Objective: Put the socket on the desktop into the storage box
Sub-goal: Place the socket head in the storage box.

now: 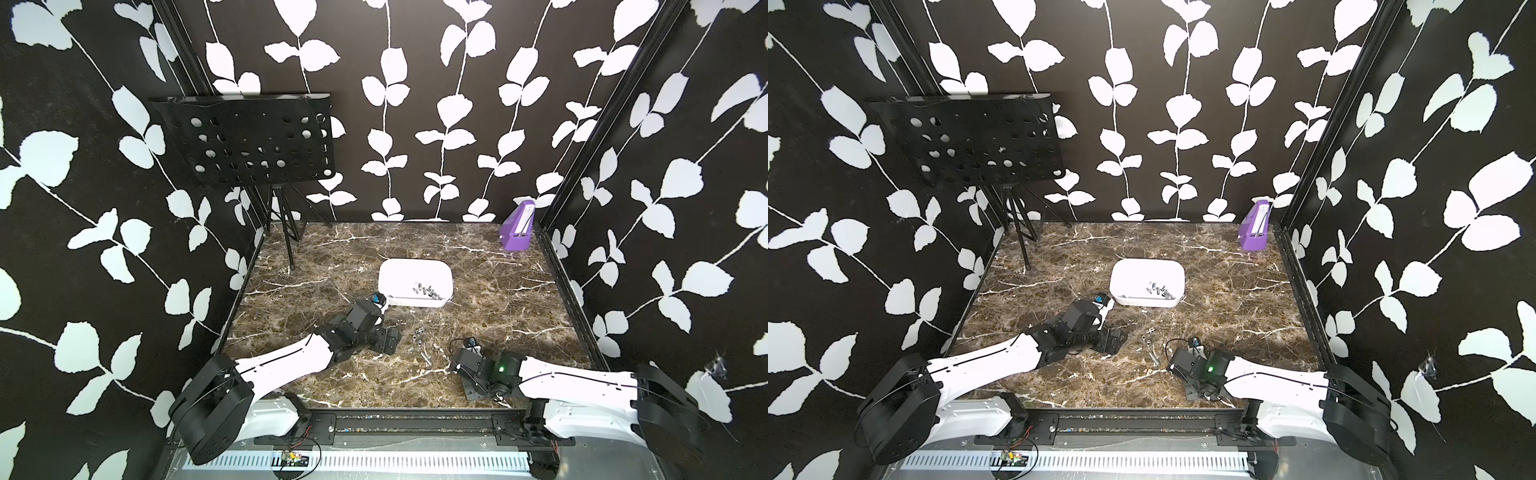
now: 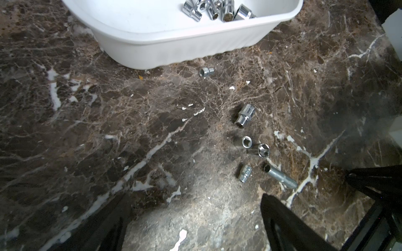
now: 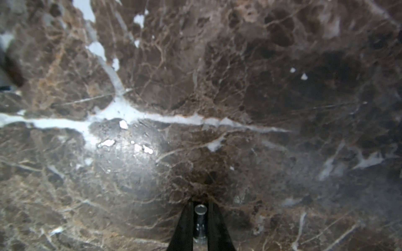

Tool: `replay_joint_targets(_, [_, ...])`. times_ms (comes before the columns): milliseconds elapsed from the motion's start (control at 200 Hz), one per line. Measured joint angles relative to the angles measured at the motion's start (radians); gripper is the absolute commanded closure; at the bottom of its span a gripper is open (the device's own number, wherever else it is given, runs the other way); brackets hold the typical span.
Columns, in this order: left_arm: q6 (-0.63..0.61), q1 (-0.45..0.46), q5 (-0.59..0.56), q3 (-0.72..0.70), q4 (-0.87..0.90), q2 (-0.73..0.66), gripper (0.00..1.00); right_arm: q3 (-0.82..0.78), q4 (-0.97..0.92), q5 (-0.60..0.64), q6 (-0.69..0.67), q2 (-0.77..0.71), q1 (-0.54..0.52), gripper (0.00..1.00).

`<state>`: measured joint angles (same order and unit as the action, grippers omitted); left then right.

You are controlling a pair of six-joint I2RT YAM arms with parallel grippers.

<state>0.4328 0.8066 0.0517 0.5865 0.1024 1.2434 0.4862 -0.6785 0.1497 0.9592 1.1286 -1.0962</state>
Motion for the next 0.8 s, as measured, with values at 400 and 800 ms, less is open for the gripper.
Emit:
replay_joint_targets(400, [0.0,0.0,0.0,0.0,0.0,-0.002,0.06,0.139,-0.039,0.058,-0.06,0.037,0.013,0.94])
replay_joint_targets(800, [0.0,0.0,0.0,0.0,0.0,-0.003,0.06,0.707,0.013,0.052,-0.294,0.416,0.27,0.93])
